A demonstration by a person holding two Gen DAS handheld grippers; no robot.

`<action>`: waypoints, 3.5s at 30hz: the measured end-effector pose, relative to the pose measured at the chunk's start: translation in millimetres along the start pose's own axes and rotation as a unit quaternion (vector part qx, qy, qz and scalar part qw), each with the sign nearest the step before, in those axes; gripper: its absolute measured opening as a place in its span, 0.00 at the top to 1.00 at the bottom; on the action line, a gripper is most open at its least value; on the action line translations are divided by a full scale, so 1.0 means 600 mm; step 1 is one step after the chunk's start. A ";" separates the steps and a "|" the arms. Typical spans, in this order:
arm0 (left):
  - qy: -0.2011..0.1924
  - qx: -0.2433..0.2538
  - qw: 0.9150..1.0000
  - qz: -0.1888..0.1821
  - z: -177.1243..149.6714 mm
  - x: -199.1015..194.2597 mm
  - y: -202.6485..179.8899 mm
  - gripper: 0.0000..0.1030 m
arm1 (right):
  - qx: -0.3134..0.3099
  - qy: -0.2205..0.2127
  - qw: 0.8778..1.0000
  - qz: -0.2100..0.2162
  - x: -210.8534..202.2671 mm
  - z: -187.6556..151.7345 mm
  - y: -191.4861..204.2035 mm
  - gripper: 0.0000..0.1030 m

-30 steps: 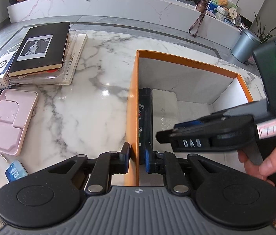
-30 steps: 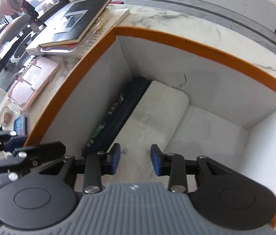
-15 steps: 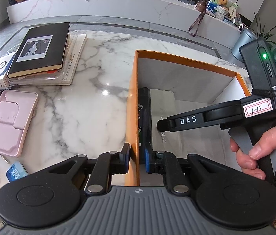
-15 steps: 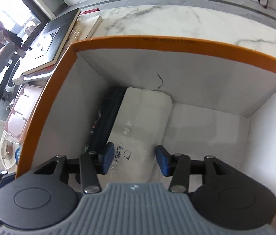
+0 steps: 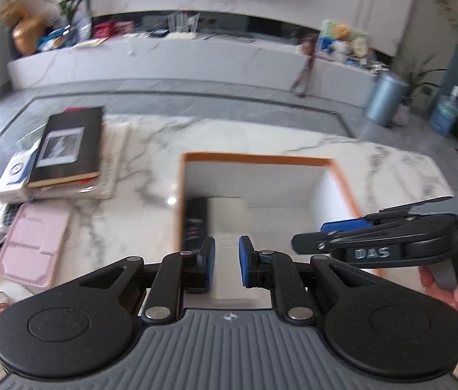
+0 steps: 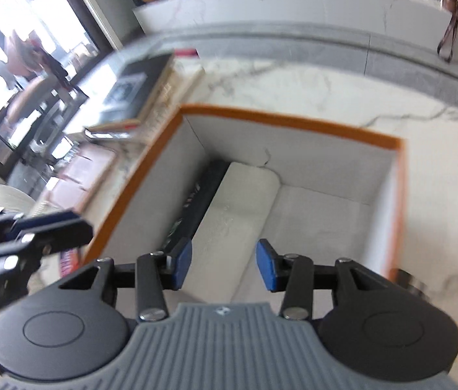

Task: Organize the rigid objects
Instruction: 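Withdraw both tools from the shoebox and move the left tool toward the plaid case, then close the left tool on the black-and-white plaid case, then lift the plaid case off the table with the left tool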

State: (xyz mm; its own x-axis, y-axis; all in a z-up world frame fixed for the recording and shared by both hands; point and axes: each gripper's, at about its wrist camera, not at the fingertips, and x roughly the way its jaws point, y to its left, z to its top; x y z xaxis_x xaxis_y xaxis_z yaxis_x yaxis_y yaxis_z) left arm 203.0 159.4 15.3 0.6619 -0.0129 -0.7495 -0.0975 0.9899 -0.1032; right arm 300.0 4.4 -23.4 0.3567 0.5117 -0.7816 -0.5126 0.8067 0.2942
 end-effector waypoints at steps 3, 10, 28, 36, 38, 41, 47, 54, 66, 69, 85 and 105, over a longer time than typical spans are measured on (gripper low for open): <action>-0.007 0.027 0.999 -0.046 -0.007 -0.022 -0.061 0.84 | 0.020 -0.043 0.999 -0.006 -0.079 -0.036 -0.038 0.56; 0.010 0.084 0.986 -0.142 -0.040 -0.020 -0.219 0.84 | 0.088 -0.103 0.987 -0.081 -0.236 -0.167 -0.158 0.55; 0.092 0.147 0.977 -0.127 -0.099 0.112 -0.401 0.63 | 0.289 -0.091 0.931 -0.203 -0.273 -0.334 -0.379 0.55; 0.111 0.134 0.980 -0.095 -0.069 0.175 -0.412 0.60 | 0.226 -0.056 0.939 -0.253 -0.225 -0.298 -0.418 0.55; 0.118 0.128 0.983 -0.065 -0.067 0.193 -0.406 0.59 | 0.224 -0.041 0.941 -0.250 -0.211 -0.300 -0.429 0.55; 0.126 0.126 0.984 -0.012 -0.064 0.222 -0.393 0.56 | 0.228 -0.045 0.940 -0.251 -0.204 -0.300 -0.439 0.55; 0.160 0.182 0.968 0.060 -0.051 0.280 -0.400 0.56 | 0.194 -0.088 0.956 -0.202 -0.199 -0.289 -0.410 0.55; 0.192 0.216 0.951 0.112 -0.051 0.342 -0.411 0.50 | 0.157 -0.092 0.970 -0.162 -0.154 -0.259 -0.377 0.55; 0.207 0.234 0.944 0.111 -0.065 0.358 -0.406 0.52 | 0.169 -0.096 0.972 -0.131 -0.127 -0.253 -0.382 0.55; 0.195 0.242 0.945 0.104 -0.063 0.338 -0.410 0.67 | 0.165 -0.091 0.973 -0.130 -0.122 -0.257 -0.381 0.55; 0.188 0.229 0.955 0.004 -0.021 0.298 -0.435 0.86 | 0.166 -0.096 0.977 -0.095 -0.124 -0.260 -0.376 0.61; 0.189 0.239 0.952 -0.001 0.007 0.307 -0.401 0.91 | 0.169 -0.070 0.982 -0.048 -0.083 -0.213 -0.370 0.80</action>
State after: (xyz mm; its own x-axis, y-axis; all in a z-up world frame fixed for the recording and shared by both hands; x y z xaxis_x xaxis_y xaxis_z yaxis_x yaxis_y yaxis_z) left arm 351.3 -80.8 -95.5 0.3389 0.0238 -0.9405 0.3136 0.9397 0.1368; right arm 296.3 -237.7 -120.0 0.5075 0.4447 -0.7380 -0.1912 0.8933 0.4068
